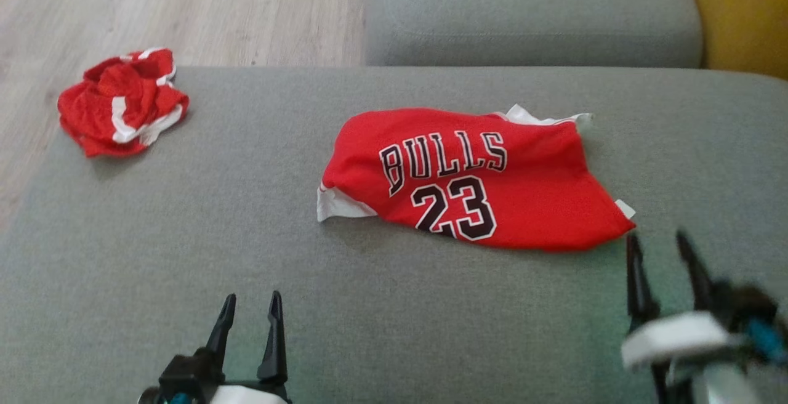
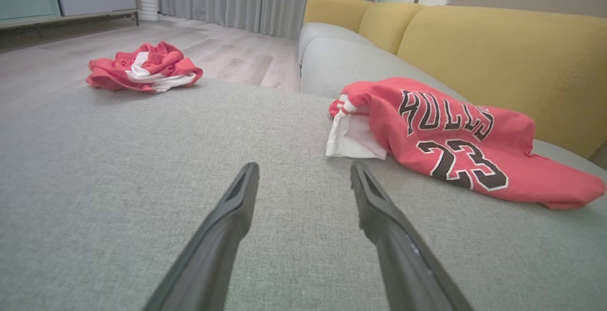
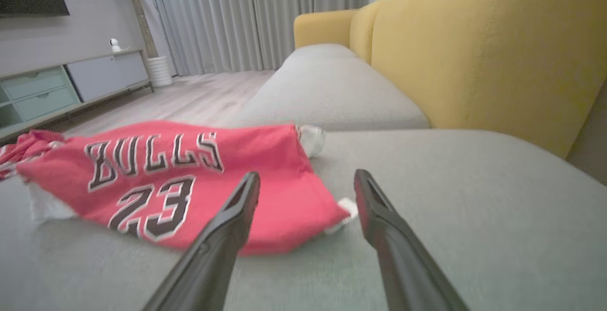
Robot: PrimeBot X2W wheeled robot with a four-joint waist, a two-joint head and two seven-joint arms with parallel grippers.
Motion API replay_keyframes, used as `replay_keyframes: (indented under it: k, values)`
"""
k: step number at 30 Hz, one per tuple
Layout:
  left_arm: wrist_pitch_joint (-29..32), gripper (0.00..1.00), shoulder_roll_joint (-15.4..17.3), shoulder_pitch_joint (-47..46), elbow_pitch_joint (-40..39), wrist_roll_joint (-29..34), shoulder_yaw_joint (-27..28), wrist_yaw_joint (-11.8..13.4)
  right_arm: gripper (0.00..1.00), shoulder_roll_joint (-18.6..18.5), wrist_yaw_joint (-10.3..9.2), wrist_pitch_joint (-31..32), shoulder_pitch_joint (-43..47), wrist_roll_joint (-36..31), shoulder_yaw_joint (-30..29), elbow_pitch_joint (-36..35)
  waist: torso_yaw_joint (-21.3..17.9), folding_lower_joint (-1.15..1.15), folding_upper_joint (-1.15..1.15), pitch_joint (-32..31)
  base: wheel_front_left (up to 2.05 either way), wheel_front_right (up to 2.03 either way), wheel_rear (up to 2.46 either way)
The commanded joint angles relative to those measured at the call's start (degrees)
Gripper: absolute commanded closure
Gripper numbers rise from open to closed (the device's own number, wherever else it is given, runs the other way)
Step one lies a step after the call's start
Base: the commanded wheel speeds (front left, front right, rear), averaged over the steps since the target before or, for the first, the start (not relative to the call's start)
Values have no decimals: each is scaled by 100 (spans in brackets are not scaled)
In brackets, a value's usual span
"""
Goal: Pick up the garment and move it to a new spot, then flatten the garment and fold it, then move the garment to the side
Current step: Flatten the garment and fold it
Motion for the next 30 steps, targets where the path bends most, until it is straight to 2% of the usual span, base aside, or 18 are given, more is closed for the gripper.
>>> replay_keyframes:
  k: [1,9,10,17,23,30]
  values:
    - [-71,0,-49,-330,-231,87,165,17,0,-43,43,129,-834,-127,-4,-193,104,0,0,158,0,0,0]
    - [-71,0,-105,-664,-422,111,-2,20,0,-44,43,1091,-2609,-686,-542,280,503,0,0,829,0,0,0]
    - [-71,0,-105,-664,-422,111,-2,20,0,-44,43,1091,-2609,-686,-542,280,503,0,0,829,0,0,0]
    - [-71,0,-139,-910,-445,92,-160,8,0,-418,43,1817,-3771,-964,-1044,1466,925,0,0,1209,0,0,0]
    - [-71,0,-150,-1036,-434,67,-230,30,0,-734,43,2627,-4409,-685,-1151,2627,1151,0,0,1362,0,0,0]
    - [-71,0,-154,-1054,-447,67,-215,61,0,-843,43,3388,-4604,-140,-726,3191,1151,0,0,1393,0,0,0]
